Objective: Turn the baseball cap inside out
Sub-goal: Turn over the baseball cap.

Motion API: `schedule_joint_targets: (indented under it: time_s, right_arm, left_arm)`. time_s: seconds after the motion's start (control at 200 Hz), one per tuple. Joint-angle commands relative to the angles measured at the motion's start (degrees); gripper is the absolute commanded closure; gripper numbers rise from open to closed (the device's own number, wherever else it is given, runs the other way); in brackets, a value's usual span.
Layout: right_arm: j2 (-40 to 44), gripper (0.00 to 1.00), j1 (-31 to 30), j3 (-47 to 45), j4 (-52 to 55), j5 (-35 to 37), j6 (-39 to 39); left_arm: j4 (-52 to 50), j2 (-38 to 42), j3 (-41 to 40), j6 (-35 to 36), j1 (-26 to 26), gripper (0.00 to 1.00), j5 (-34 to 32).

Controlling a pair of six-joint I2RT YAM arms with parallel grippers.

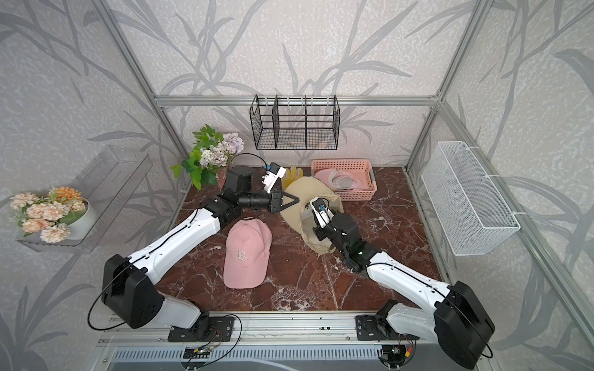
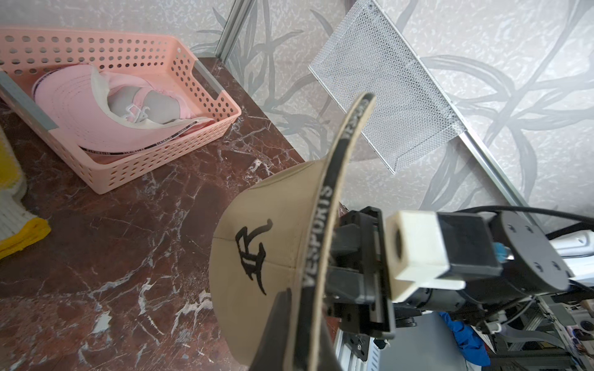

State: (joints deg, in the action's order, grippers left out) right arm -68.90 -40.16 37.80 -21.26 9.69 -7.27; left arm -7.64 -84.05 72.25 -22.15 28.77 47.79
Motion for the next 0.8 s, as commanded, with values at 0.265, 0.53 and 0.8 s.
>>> schedule_joint_targets:
  time_s: [0.265,0.53,0.8]
  right_arm:
    - [-6.23,0.85,0.0,2.88,-7.42,-7.46,3.47]
    - [-4.03,0.86,-0.14,0.89,-10.35,12.56,3.92]
    - [-1.02,0.86,-0.08,-2.25,-5.03,37.02,4.27]
  left_arm:
    - [6.34,2.07,-1.85,-3.37,0.71,0.99,7.2]
    - [4.86,2.31,-2.41,-3.04,0.75,0.98,4.76]
    - [3.03,2.57,-2.24,-2.36,0.71,0.98,0.81]
